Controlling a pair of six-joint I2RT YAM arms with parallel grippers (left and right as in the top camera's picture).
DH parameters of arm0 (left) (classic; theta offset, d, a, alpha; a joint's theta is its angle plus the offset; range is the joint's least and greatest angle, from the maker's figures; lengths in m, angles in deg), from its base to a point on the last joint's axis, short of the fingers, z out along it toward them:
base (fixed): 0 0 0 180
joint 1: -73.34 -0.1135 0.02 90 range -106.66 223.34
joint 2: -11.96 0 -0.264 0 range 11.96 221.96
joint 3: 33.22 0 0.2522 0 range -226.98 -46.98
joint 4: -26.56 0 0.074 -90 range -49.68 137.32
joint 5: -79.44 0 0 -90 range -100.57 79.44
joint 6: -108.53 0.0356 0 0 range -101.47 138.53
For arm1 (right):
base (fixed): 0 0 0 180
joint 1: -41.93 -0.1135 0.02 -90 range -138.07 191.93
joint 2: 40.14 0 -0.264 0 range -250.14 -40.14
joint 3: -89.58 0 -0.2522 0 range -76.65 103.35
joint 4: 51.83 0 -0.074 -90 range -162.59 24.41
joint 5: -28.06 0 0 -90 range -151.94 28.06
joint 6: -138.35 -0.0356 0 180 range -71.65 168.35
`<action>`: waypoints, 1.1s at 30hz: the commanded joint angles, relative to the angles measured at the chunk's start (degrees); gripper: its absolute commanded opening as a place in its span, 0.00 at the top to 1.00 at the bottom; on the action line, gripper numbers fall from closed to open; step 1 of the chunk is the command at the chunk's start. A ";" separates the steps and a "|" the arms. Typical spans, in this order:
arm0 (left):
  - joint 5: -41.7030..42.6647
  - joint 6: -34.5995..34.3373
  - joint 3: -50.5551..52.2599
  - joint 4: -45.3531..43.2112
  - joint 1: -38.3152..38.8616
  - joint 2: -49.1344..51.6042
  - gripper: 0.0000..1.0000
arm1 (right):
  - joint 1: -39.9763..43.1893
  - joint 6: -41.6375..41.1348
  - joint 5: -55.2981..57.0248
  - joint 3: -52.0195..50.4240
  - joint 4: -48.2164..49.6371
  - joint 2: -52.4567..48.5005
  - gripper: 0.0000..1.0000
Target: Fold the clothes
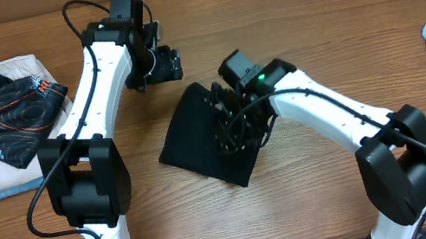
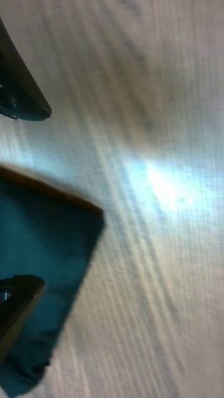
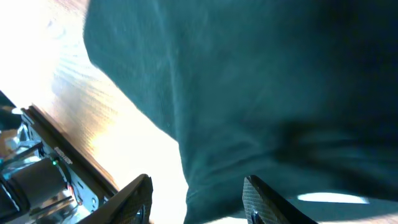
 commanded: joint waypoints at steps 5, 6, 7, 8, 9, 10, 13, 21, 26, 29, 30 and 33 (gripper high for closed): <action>1.40 0.90 0.07 -6.62 0.26 1.29 0.16 | -2.60 -4.61 -1.92 -5.84 3.28 0.85 0.49; 1.42 0.90 0.07 -7.54 0.52 1.66 0.17 | -2.60 -4.83 -1.90 -6.23 3.50 0.85 0.49; 1.42 0.90 0.07 -8.33 0.85 2.21 0.17 | -2.60 -4.83 -1.88 -6.64 3.69 0.85 0.49; 1.42 0.92 0.07 -8.83 1.11 2.71 0.18 | -2.58 -4.83 -1.84 -6.93 3.87 0.85 0.49; 1.44 0.92 0.09 -9.31 1.44 3.43 0.18 | -2.58 -4.83 -1.84 -7.26 4.15 0.85 0.49; 1.57 0.92 0.09 -9.55 1.77 3.96 0.18 | -2.58 -4.87 -1.84 -7.54 4.33 0.85 0.49; 2.01 1.09 0.07 -9.70 2.99 7.30 0.19 | -2.58 -8.94 3.76 -7.67 3.78 0.85 0.49; -3.61 1.31 0.07 -2.62 3.93 13.29 0.27 | -0.79 -10.84 14.82 -7.67 -2.03 0.85 0.49; -10.21 1.29 0.07 5.88 3.06 13.31 0.33 | 2.62 -10.80 20.22 -7.67 -4.02 0.85 0.49; -10.80 1.05 0.07 13.81 2.23 13.31 0.41 | 5.42 -9.92 22.60 -7.67 -3.87 0.85 0.49; -10.75 1.03 0.07 15.65 2.03 13.31 0.43 | 6.21 -9.88 24.02 -7.67 -3.63 0.85 0.49; -10.69 -0.74 0.07 22.45 1.79 13.31 0.44 | 8.52 -6.60 25.94 -7.67 -1.66 0.85 0.49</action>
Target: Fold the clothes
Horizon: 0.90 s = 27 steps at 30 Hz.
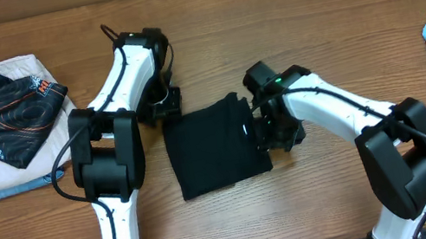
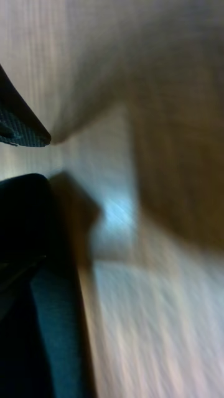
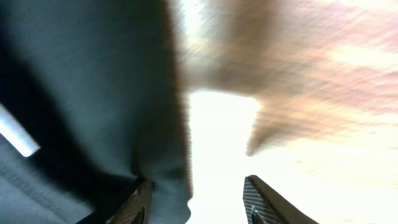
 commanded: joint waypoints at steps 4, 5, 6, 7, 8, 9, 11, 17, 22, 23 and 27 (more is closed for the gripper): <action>-1.64 -2.29 0.39 11.43 -0.57 1.01 0.45 | 4.55 4.48 6.54 -0.31 4.48 0.85 0.49; -1.70 -2.71 0.39 12.26 -0.57 1.01 0.47 | 5.05 4.48 7.39 -0.31 5.07 0.85 0.49; -1.75 -3.23 0.39 12.96 -0.59 1.01 0.47 | 5.44 4.46 8.15 -0.28 5.42 0.85 0.49; -1.77 -3.54 0.39 13.27 -0.70 1.01 0.48 | 5.92 4.46 8.87 -0.24 5.68 0.85 0.49; -1.75 -4.02 0.37 13.42 -0.74 0.94 0.49 | 6.32 4.44 9.44 -0.17 5.77 0.85 0.49; -1.77 -4.57 0.37 13.35 -0.74 0.74 0.49 | 6.75 4.39 10.14 -0.07 5.53 0.85 0.49; -1.92 -5.01 0.28 12.92 -0.74 0.09 0.50 | 7.52 4.35 10.34 0.55 4.52 0.85 0.47; -8.61 -7.52 -3.89 9.86 -0.74 -5.18 0.41 | 9.70 0.81 9.51 8.04 -4.04 1.66 0.42; -7.48 -5.86 -6.47 0.44 -0.72 -8.52 0.13 | 7.13 9.60 -2.08 11.08 -7.89 3.34 0.42; -6.34 -4.50 -6.54 -1.38 -0.72 -8.66 0.13 | 6.12 10.56 -2.86 11.06 -8.94 3.32 0.42; -2.21 -2.93 -6.34 -3.82 -0.66 -8.09 0.16 | 1.95 12.41 -2.84 9.88 -11.98 3.19 0.42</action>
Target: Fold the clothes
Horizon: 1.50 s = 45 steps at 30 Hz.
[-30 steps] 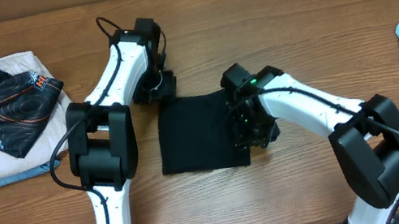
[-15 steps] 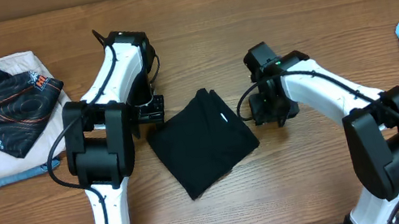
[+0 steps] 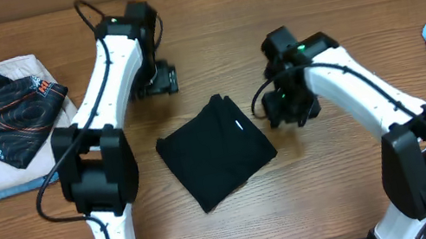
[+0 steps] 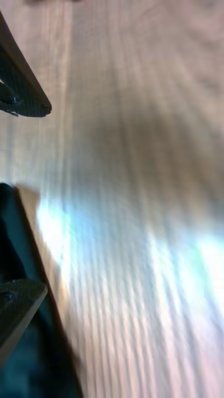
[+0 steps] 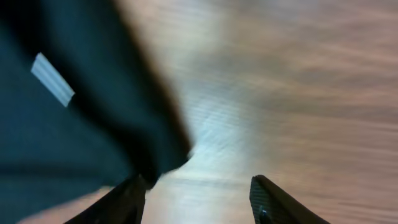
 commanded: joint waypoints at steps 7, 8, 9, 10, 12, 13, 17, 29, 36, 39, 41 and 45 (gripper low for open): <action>8.20 2.25 0.39 4.28 0.42 0.28 0.17 | -9.05 3.67 -3.37 -3.78 -0.52 1.05 0.41; 8.33 2.32 0.79 4.39 0.52 0.28 0.18 | -9.57 3.67 -3.34 -4.33 0.11 1.05 0.42; 8.33 2.73 1.51 4.35 0.70 0.28 0.18 | -10.10 3.67 -3.32 -5.22 1.40 1.03 0.41; 8.35 2.78 1.99 4.33 0.79 0.37 0.18 | -10.32 3.67 -3.32 -6.01 2.51 1.03 0.42; 8.37 3.15 2.82 4.33 0.96 0.81 0.16 | -10.62 3.67 -3.34 -8.02 5.46 1.03 0.42; 8.37 3.17 3.32 4.28 1.07 0.85 0.16 | -10.64 3.65 -3.34 -8.85 6.56 1.03 0.42; 8.61 3.13 6.67 3.23 1.60 1.75 0.16 | -10.64 3.67 -2.27 -12.85 10.84 0.76 0.42; 11.43 2.84 18.21 7.34 1.92 1.88 0.22 | -9.05 -0.17 13.09 -14.80 24.17 0.66 0.42; 11.82 1.25 24.13 6.84 1.92 1.84 0.30 | -4.70 0.24 14.10 -14.80 30.08 0.66 0.43; 11.80 0.46 23.30 5.79 1.77 0.70 0.30 | -3.26 0.24 14.08 -14.80 29.42 0.66 0.43; 11.58 0.24 22.08 5.35 1.68 -0.42 0.30 | -3.02 0.24 14.08 -14.80 28.98 0.66 0.43; 11.08 -0.17 18.08 4.68 1.68 -2.62 0.28 | -3.02 0.22 14.05 -14.80 28.55 0.66 0.43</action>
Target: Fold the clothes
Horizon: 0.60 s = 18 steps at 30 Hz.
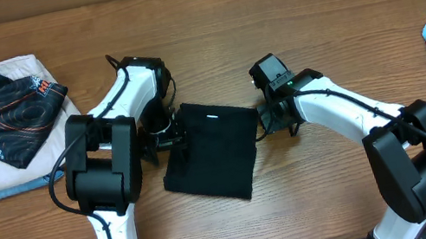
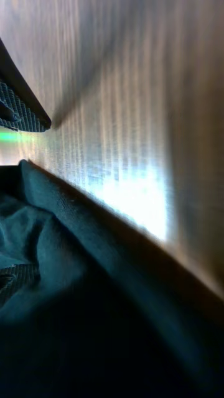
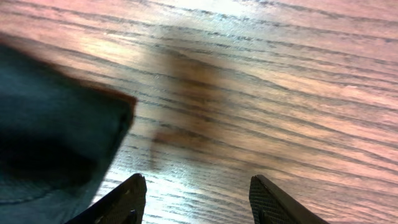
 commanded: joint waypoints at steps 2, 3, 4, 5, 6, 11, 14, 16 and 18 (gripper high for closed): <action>-0.61 -1.53 -6.91 -2.01 0.26 -4.50 0.23 | -0.11 -0.42 0.42 0.00 -0.13 0.63 0.43; -0.61 -1.53 -7.96 -2.51 0.26 -4.96 0.21 | -0.11 -0.44 0.42 0.00 -0.13 0.63 0.43; -0.59 -1.53 -8.90 -2.91 0.26 -5.33 0.20 | -0.11 -0.44 0.42 0.00 -0.13 0.63 0.43; -0.59 -1.53 -9.75 -3.21 0.26 -5.62 0.18 | -0.11 -0.50 0.39 0.00 -0.15 0.63 0.43; -0.59 -1.51 -10.75 -3.52 0.26 -5.77 0.17 | -0.11 -0.63 0.31 0.00 -0.28 0.63 0.42; -0.20 -1.16 -11.63 -3.43 0.50 -5.77 0.12 | -0.11 -0.63 -1.73 0.00 -0.48 0.63 0.42; 0.52 1.86 -11.61 -4.28 1.05 -5.68 0.12 | -0.11 -0.63 -1.75 0.00 -0.46 0.63 0.42; 1.44 3.37 -11.34 -5.66 1.25 -5.64 0.12 | -0.11 -0.66 -1.75 0.00 -0.52 0.63 0.42; 1.70 3.26 -10.62 -7.13 1.33 -5.64 0.11 | -0.11 -0.66 -1.75 0.00 -0.68 0.63 0.42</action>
